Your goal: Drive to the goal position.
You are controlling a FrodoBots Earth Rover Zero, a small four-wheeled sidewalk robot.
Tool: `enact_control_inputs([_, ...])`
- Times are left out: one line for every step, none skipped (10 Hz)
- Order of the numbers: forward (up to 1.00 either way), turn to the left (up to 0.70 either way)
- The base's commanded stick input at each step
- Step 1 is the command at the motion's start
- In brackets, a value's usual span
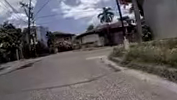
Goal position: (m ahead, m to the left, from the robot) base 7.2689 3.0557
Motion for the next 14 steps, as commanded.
enact_control_inputs([0.82, 0.00])
enact_control_inputs([0.78, 0.00])
enact_control_inputs([0.51, 0.00])
enact_control_inputs([0.20, 0.00])
enact_control_inputs([0.10, 0.00])
enact_control_inputs([0.08, 0.00])
enact_control_inputs([0.08, 0.00])
enact_control_inputs([0.08, 0.00])
enact_control_inputs([0.09, 0.00])
enact_control_inputs([0.08, 0.00])
enact_control_inputs([0.10, 0.00])
enact_control_inputs([0.11, 0.00])
enact_control_inputs([0.11, 0.00])
enact_control_inputs([0.15, 0.00])
